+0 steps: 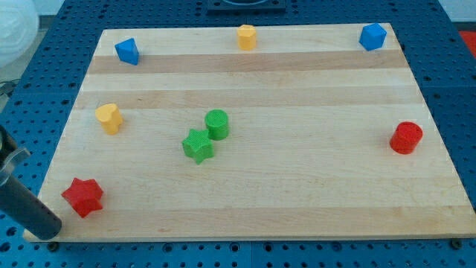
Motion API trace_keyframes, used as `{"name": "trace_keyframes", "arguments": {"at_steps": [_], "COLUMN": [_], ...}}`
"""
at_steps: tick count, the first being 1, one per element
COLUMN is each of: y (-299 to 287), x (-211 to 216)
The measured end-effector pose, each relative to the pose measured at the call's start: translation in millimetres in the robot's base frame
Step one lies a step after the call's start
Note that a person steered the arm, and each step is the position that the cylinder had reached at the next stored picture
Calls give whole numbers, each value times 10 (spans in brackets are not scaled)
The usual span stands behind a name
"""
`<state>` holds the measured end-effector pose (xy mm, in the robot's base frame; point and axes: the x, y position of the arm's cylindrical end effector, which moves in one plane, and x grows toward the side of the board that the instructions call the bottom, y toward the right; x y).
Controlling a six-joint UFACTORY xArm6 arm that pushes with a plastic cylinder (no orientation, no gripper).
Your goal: Slightly move red star towards yellow heart
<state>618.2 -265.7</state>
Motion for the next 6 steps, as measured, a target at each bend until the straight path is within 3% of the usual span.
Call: {"name": "trace_keyframes", "arguments": {"at_steps": [2,3,4,5,6], "y": [-339,-221,-220,-217,-217], "x": [-240,-783,-617,-40,-40]}}
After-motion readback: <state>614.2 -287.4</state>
